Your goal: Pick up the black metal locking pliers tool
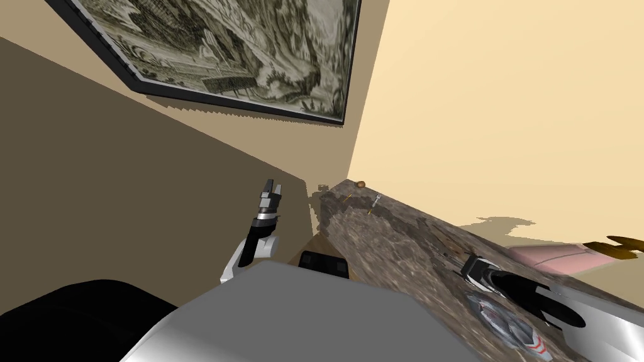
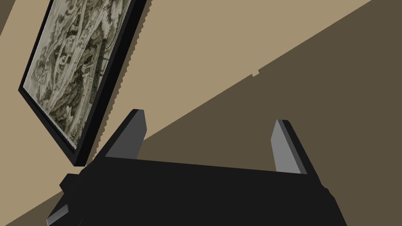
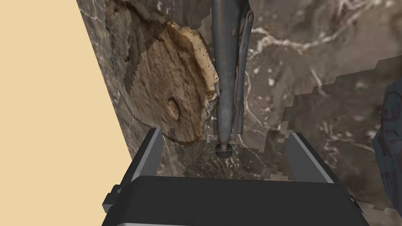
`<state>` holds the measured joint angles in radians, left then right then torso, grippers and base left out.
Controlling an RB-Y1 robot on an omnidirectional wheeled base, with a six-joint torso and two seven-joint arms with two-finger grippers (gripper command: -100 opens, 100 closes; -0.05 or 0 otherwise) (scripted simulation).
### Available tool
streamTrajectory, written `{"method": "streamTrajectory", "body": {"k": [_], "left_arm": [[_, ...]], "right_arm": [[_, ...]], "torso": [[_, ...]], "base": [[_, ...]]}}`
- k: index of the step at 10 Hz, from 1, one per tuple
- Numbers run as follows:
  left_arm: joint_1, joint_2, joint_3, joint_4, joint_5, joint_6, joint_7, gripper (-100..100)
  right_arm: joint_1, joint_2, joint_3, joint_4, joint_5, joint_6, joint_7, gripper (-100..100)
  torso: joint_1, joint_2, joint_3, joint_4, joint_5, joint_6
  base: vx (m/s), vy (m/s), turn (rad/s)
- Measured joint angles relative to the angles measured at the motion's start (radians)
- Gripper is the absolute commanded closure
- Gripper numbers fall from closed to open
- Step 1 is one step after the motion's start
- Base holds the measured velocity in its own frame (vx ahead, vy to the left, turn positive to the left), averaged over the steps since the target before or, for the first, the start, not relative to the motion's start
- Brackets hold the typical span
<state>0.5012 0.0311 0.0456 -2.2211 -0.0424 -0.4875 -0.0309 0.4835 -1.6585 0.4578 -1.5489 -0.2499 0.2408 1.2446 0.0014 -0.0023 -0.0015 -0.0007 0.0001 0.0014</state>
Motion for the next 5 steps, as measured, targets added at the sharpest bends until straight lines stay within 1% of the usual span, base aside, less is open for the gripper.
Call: {"method": "streamTrajectory", "body": {"k": [1, 2, 3, 5], "left_arm": [[0.0, 0.0, 0.0, 0.0, 0.0, 0.0, 0.0, 0], [0.0, 0.0, 0.0, 0.0, 0.0, 0.0, 0.0, 0], [0.0, 0.0, 0.0, 0.0, 0.0, 0.0, 0.0, 0], [0.0, 0.0, 0.0, 0.0, 0.0, 0.0, 0.0, 0]], "right_arm": [[-0.007, -0.004, 0.02, 0.012, -0.004, 0.009, 0.019, -100], [-0.009, -0.004, 0.023, 0.013, -0.004, 0.012, 0.025, 0], [-0.009, -0.004, 0.022, 0.013, -0.004, 0.012, 0.024, -100], [-0.017, 0.017, 0.027, 0.07, 0.04, -0.032, -0.006, -100]], "torso": [[-0.001, 0.001, 0.001, 0.0, 0.0, 0.0], [-0.002, 0.002, 0.001, 0.0, -0.001, 0.0], [-0.002, 0.003, 0.002, 0.001, -0.001, 0.0], [-0.001, 0.002, 0.001, 0.001, 0.0, 0.0]], "base": [[0.01, 0.009, 0.005], [0.0, 0.0, 0.0], [0.015, 0.031, 0.076], [0.016, 0.04, 0.05]]}}
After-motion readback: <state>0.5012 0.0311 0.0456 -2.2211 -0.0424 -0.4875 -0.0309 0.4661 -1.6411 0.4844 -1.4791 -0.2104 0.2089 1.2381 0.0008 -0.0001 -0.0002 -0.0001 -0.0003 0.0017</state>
